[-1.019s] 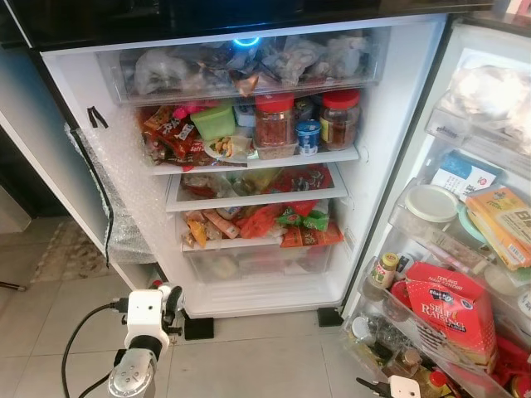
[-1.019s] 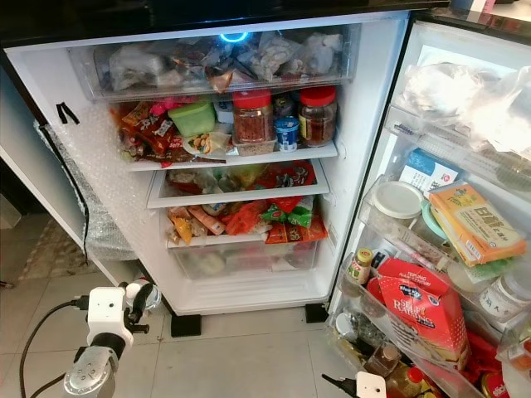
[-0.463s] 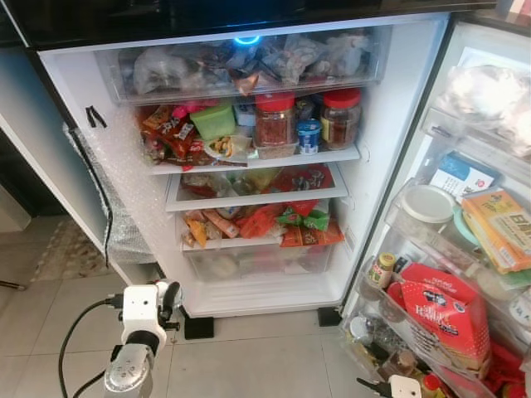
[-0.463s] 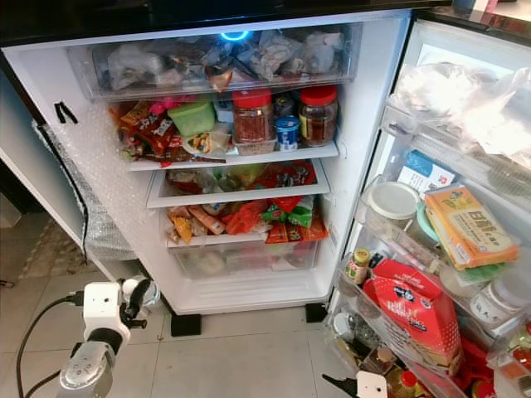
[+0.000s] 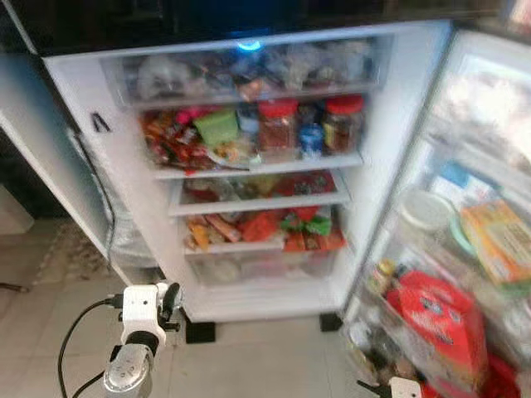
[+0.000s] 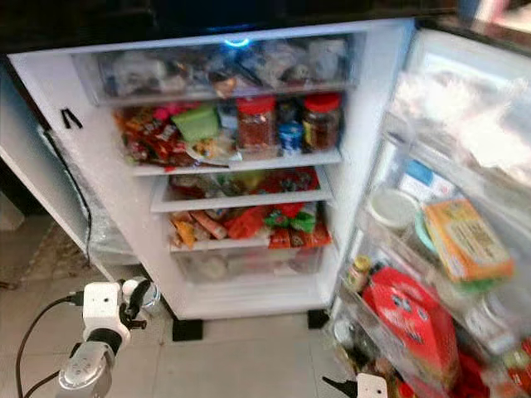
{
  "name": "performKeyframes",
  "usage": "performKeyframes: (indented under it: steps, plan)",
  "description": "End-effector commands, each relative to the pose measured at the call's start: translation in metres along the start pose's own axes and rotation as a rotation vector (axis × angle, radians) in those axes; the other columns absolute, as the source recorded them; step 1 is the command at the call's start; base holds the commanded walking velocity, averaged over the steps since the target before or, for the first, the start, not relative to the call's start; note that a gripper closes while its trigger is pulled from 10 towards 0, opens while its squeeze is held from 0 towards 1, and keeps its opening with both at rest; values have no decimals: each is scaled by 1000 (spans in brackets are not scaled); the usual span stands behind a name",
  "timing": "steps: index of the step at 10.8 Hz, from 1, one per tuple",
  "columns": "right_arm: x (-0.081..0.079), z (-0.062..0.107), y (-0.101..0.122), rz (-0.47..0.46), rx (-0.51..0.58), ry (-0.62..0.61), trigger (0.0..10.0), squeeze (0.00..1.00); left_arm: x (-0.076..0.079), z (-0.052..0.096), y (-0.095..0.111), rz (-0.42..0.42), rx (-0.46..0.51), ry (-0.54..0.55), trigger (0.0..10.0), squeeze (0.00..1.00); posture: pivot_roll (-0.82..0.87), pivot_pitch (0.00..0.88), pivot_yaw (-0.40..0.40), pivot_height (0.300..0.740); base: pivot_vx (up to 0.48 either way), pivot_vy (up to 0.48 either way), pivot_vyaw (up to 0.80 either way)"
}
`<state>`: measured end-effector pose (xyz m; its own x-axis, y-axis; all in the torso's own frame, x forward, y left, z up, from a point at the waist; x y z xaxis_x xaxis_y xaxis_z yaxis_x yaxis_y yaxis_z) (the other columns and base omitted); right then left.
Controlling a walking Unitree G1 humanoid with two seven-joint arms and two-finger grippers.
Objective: Restocking fridge
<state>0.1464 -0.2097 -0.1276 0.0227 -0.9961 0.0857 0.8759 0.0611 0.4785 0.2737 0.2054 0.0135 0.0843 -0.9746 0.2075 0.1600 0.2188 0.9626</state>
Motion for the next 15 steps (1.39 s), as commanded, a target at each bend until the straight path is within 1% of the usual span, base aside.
performKeyframes:
  steps: [1,2,3,4,8,10,12,15]
  plan:
    - [-4,0,2,56,4,14,10000,0,-5,-4,10,6,25,11,10000,0,-110,0,49,740,311,0,0]
    - [-5,0,0,87,1,21,10000,0,-5,-6,13,6,29,11,10000,0,-111,0,49,740,315,0,419]
    - [-5,0,-3,92,-4,23,10000,0,-5,-6,13,6,29,11,10000,0,-111,0,50,740,315,0,413]
    - [-5,1,-5,70,-9,22,10000,0,-5,-7,13,5,29,10,10000,0,-109,0,50,740,319,0,0]
    - [-7,1,-5,85,-8,37,10000,0,-5,-8,13,4,24,8,10000,0,-109,0,51,740,316,0,0]
    - [-8,1,-4,77,-8,45,10000,0,-4,-9,10,9,7,-3,10000,0,-110,0,53,740,304,0,0]
    - [-10,0,-3,65,-1,55,10000,0,-6,-9,11,29,12,12,10000,0,-108,0,53,740,0,0,0]
    - [-10,1,-3,44,6,58,10000,0,-5,-10,13,32,18,-5,10000,0,-110,0,56,740,0,0,0]
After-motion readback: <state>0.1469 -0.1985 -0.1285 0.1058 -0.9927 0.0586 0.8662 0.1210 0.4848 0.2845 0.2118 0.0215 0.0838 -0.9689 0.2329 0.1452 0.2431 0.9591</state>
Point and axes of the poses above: a point about 5 cm out from each wrist's last joint towards the gripper, its own z axis pointing back from the gripper into the wrist, its own y axis along the axis of the wrist's last joint, x = y × z, the point moved 3 cm from there along -z, pointing out of the wrist towards the gripper, and after that the axes turned 15 degrees about z, right-handed, at the moved point
